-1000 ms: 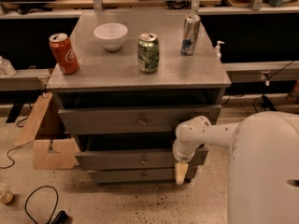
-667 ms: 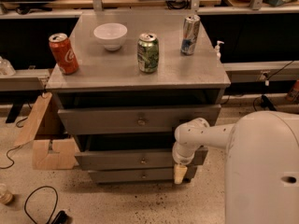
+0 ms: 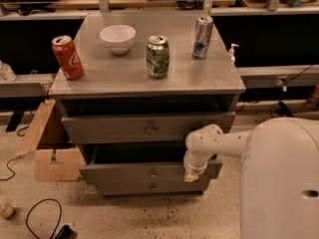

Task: Open middle drawer

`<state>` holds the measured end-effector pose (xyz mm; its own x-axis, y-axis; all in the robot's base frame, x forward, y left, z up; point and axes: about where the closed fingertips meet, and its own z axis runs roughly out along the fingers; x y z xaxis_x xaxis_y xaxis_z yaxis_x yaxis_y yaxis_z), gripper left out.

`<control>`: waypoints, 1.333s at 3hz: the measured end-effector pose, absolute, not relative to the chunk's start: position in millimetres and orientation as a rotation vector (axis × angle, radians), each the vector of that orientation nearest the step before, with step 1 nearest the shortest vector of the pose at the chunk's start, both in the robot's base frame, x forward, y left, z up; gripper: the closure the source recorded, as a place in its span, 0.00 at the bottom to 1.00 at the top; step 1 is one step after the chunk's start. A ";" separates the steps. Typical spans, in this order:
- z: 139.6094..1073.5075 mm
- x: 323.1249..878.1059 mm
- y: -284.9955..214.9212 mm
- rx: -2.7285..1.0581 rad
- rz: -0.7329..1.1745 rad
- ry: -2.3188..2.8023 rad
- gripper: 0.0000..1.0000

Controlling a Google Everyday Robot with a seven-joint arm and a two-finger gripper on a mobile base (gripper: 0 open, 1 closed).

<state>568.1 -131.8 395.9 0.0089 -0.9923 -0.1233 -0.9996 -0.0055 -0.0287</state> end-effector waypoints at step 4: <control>408.9 557.7 -133.6 -2.138 0.077 2.164 1.00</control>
Offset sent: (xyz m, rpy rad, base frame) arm -0.1243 -0.0279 0.1339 -0.2610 -0.0711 -0.2856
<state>557.7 -133.6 408.9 -0.0106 -0.9944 -0.1055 -0.9994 0.0142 -0.0330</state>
